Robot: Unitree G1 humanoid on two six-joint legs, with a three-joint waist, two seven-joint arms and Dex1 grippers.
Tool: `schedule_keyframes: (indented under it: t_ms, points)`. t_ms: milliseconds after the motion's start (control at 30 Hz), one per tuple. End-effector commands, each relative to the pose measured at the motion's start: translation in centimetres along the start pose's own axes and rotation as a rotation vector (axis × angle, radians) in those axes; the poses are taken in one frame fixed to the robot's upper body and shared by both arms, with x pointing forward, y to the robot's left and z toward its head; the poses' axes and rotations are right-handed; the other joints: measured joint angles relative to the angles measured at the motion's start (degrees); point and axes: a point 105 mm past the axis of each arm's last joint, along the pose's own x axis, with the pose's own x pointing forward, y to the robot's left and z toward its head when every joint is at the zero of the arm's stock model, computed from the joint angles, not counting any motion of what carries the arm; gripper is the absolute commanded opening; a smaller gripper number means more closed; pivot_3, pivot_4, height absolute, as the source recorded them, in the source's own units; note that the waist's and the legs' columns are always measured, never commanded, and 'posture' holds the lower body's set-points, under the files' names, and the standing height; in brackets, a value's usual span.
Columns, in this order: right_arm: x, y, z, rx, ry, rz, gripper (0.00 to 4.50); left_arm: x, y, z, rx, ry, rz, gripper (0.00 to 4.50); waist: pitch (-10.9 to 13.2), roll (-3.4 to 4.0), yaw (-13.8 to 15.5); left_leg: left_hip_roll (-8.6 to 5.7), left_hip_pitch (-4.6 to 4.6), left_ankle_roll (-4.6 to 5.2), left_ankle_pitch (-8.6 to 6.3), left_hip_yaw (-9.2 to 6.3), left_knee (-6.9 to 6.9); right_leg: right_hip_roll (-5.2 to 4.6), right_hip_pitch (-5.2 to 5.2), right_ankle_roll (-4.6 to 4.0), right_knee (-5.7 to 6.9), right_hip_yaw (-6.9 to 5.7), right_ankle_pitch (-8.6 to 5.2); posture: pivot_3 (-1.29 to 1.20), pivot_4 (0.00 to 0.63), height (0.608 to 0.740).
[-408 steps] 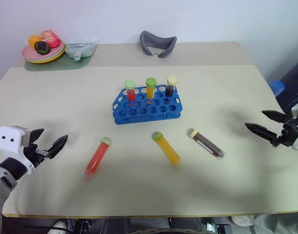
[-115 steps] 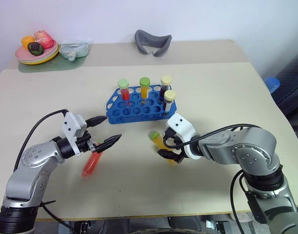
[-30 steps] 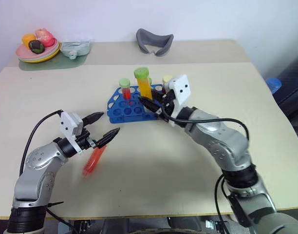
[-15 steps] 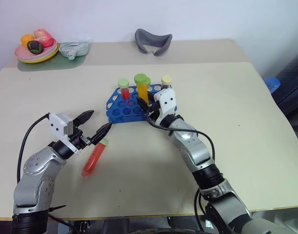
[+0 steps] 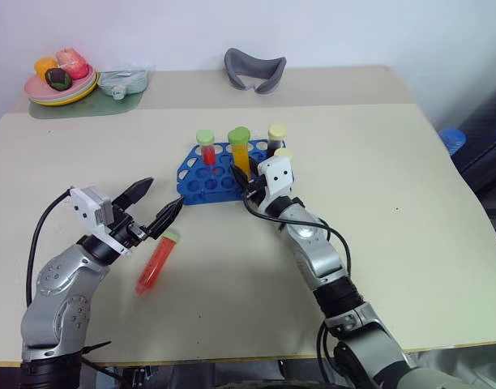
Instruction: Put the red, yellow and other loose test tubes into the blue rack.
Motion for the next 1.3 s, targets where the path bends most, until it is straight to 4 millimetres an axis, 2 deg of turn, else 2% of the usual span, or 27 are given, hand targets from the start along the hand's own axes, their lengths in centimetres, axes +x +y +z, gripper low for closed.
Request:
schedule_keyframes:
  t_ms: [33,133,167,233,367,533,633,767,900,967,1100,1200,1300]
  points:
    - [0.0,-0.7,0.7,-0.003,-0.049,-0.038,1.5,0.0,-0.5,1.1,0.019,-0.026,-0.021,4.5,0.0,0.0,0.0,0.0,0.0,0.0,0.0,0.0,0.0,0.0,0.01,0.0,0.0,0.0,0.0,0.0,0.15,0.74]
    - [-0.3,-0.5,0.3,0.011,-0.041,-0.027,1.5,-0.1,-0.7,0.9,0.015,-0.022,-0.029,4.5,0.0,0.0,0.0,0.0,0.0,0.0,0.0,0.0,0.0,0.0,0.01,0.0,0.0,0.0,0.0,0.0,0.15,0.74]
    - [-0.4,-0.4,0.3,0.017,-0.044,-0.021,1.78,-0.1,-0.8,0.9,0.014,-0.022,-0.03,4.5,0.0,0.0,0.01,0.0,0.0,0.0,0.0,0.0,0.0,0.0,0.01,0.0,0.0,0.0,0.0,0.0,0.15,0.74]
    - [-0.4,-0.3,0.4,0.024,-0.05,-0.014,2.44,-0.1,-0.9,0.8,0.013,-0.022,-0.032,4.5,0.0,0.0,0.01,0.0,0.0,0.0,0.0,0.0,0.0,0.0,0.01,0.0,0.0,0.0,0.0,0.0,0.15,0.74]
    - [-0.4,-0.6,1.4,0.025,-0.09,-0.032,4.41,0.2,-1.2,0.8,0.013,-0.021,-0.037,4.5,0.0,0.0,-0.02,0.0,0.01,0.0,0.0,0.0,0.0,0.0,0.01,0.0,0.01,0.0,0.0,0.0,0.15,0.74]
    - [-0.6,-0.1,5.2,-0.018,-0.205,0.03,4.47,0.8,-1.2,1.3,0.029,0.0,-0.024,4.5,0.0,0.0,0.01,0.0,0.01,-0.01,0.0,0.0,0.01,0.0,0.01,0.0,0.02,0.0,0.0,0.0,0.15,0.74]
    - [-1.2,0.4,7.6,-0.047,-0.252,0.097,4.47,1.1,-0.7,2.5,0.044,-0.004,0.007,4.5,0.0,0.0,0.05,0.0,0.01,0.0,0.0,-0.01,0.01,0.0,0.01,0.0,0.03,0.0,0.0,0.0,0.15,0.74]
    - [-2.3,1.2,9.1,-0.063,-0.238,0.208,4.47,1.5,-0.3,3.9,0.042,0.02,0.033,4.5,-0.01,0.0,0.0,0.0,0.02,0.0,0.0,-0.02,0.01,0.0,0.02,0.0,0.04,0.0,0.0,0.0,0.15,0.74]
    - [-3.8,1.5,9.8,-0.092,-0.187,0.327,4.47,1.7,-0.4,3.7,0.073,0.217,0.032,4.5,0.0,0.01,0.02,0.0,0.01,0.0,0.0,-0.07,0.02,0.01,0.03,0.0,0.05,-0.01,0.0,0.0,0.15,0.74]
    - [-4.4,1.5,9.9,-0.109,-0.159,0.372,4.47,1.5,0.2,3.2,0.101,0.355,0.065,4.5,0.0,0.0,0.0,-0.01,0.02,0.0,0.0,-0.07,0.02,0.0,0.04,0.01,0.05,-0.01,0.0,0.0,0.15,0.74]
    - [-5.7,1.3,9.9,-0.169,-0.091,0.471,4.47,0.3,0.6,3.0,0.112,0.66,0.07,4.5,0.01,-0.01,-0.03,-0.01,0.05,0.01,0.0,-0.11,0.03,0.05,0.05,0.01,0.08,-0.02,0.0,0.0,0.15,0.74]
    - [-6.4,1.3,9.6,-0.195,-0.052,0.528,4.47,-0.1,0.4,3.3,0.071,0.782,0.049,4.5,0.03,-0.02,0.02,-0.01,0.03,0.01,0.0,-0.11,0.02,0.05,0.07,0.01,0.05,-0.03,-0.01,0.0,0.15,0.74]
    - [-7.1,1.6,9.2,-0.227,-0.018,0.6,4.47,-1.0,-0.5,2.7,0.047,1.007,-0.01,4.5,0.05,-0.06,0.04,-0.02,0.04,0.01,0.0,-0.11,0.02,0.05,0.1,0.01,0.02,-0.04,-0.01,0.0,0.15,0.74]
